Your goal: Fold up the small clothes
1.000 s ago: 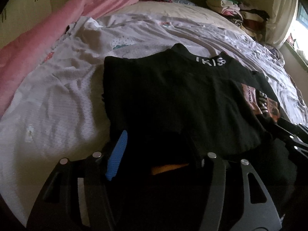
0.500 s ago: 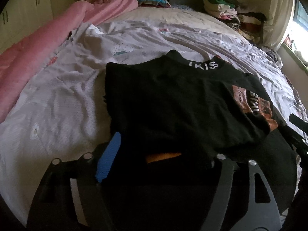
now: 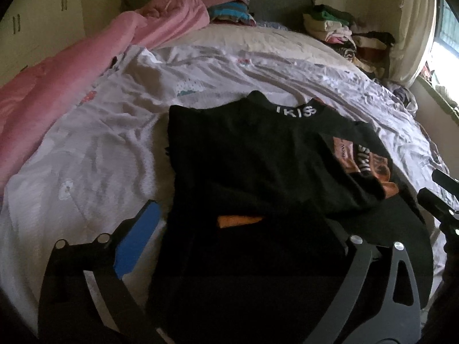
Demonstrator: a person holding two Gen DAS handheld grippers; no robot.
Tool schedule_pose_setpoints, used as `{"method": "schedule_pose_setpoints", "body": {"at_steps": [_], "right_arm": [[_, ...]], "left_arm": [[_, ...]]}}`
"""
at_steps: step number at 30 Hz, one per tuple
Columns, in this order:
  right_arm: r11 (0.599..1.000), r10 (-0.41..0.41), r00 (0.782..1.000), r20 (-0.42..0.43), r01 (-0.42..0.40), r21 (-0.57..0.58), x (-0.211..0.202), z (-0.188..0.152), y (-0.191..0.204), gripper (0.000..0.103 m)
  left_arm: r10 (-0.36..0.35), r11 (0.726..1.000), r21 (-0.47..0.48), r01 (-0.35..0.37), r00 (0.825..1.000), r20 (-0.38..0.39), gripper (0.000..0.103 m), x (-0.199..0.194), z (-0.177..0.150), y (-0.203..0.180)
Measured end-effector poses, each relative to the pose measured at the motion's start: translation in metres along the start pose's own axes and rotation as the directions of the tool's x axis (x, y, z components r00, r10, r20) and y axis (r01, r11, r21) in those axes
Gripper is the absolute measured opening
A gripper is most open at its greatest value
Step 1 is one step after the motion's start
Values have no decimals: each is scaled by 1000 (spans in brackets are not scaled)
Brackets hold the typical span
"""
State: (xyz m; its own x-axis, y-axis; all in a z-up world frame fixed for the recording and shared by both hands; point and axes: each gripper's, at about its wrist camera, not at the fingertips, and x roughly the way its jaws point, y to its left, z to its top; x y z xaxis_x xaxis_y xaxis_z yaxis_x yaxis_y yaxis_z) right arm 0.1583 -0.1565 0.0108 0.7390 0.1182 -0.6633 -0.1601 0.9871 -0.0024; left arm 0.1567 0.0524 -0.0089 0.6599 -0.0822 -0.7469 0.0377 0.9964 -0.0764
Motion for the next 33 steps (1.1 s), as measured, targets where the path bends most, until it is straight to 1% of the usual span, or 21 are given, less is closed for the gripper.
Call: {"method": "schedule_pose_setpoints", "body": {"at_steps": [11, 16, 24, 33], "right_arm": [[1000, 8, 999, 44, -6, -28, -29, -2, 10, 94], [999, 8, 998, 56, -6, -32, -40, -5, 12, 95], [999, 15, 998, 63, -13, -37, -53, -13, 13, 96], [999, 14, 999, 44, -12, -50, -67, -35, 9, 96]], "left_arm": [[0, 1000, -10, 1, 1000, 30, 93, -33, -9, -1], [8, 1000, 5, -8, 999, 34, 93, -44, -16, -5], [26, 1000, 16, -26, 999, 21, 93, -56, -32, -2], [58, 998, 10, -58, 998, -7, 93, -67, -50, 6]]}}
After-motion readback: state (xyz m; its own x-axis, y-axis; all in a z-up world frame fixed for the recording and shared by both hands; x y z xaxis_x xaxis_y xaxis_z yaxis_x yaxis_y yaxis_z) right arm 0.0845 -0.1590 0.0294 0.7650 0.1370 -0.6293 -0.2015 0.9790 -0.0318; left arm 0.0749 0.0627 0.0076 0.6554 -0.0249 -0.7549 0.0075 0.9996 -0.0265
